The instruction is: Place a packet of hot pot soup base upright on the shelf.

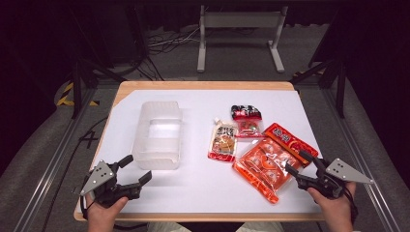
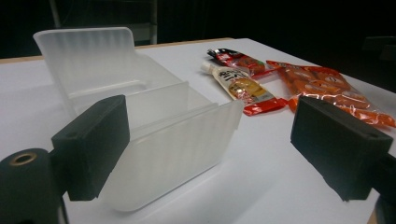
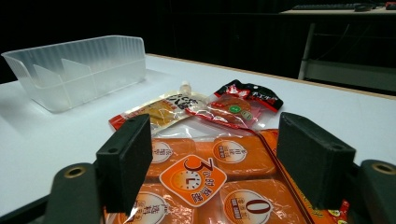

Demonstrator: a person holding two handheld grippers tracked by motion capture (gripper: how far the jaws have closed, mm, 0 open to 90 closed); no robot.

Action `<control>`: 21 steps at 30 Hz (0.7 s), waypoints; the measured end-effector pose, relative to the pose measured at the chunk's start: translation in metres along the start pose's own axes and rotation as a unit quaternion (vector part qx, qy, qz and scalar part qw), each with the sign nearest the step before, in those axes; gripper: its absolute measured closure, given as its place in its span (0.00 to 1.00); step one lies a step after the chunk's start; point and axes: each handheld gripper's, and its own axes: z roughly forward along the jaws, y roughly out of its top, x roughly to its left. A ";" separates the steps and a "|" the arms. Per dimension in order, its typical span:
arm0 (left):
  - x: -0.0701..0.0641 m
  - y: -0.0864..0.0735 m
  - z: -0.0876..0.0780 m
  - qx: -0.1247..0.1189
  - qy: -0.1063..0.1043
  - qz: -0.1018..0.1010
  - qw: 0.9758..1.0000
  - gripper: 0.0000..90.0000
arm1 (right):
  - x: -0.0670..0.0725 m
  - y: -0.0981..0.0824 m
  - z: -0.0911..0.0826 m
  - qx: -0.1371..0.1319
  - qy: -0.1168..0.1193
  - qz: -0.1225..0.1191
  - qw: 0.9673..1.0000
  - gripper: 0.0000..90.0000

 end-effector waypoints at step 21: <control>-0.011 -0.006 0.002 0.021 -0.007 0.035 0.999 0.16 | -0.029 0.032 0.028 0.067 -0.047 0.021 0.996 0.37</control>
